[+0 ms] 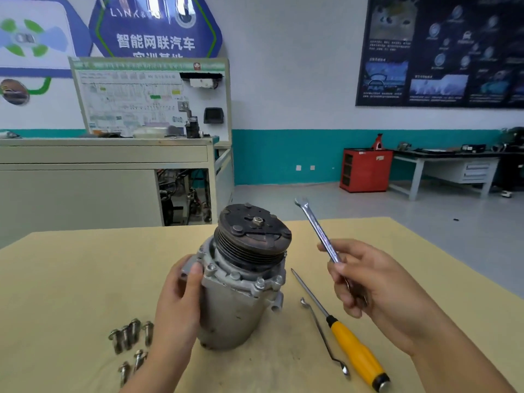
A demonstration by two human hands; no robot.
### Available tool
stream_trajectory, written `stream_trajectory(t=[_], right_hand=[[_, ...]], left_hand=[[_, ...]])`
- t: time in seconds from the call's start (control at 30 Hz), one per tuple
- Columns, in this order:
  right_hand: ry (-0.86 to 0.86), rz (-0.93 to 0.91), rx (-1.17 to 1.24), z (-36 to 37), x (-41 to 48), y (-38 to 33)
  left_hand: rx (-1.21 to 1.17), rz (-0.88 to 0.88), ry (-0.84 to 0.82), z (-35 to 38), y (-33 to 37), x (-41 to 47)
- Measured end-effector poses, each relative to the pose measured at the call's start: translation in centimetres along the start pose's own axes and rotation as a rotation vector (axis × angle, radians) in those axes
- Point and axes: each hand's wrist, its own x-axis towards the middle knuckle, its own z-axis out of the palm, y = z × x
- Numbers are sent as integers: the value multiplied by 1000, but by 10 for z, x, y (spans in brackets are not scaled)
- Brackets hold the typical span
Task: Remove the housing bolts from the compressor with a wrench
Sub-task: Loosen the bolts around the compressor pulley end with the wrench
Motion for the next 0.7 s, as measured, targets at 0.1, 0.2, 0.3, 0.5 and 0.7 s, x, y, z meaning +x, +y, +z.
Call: stream_trajectory(t=[0.1,0.2,0.3,0.5,0.7], right_hand=[[89,41,-74,4,-30,13],[124,59,-156,11,-55,24],[156,10,-259,22,-74,32],[213,-130,-401,41,-77,32],[225,-136,-548,51,-73,30]], left_hand=[[113,51,76,5,4,-11],[113,83,76,9,11,-24],[135,97,60,8,12,-32],[137,133,41,6,14,-37],[103,124,20,4,15,-36]])
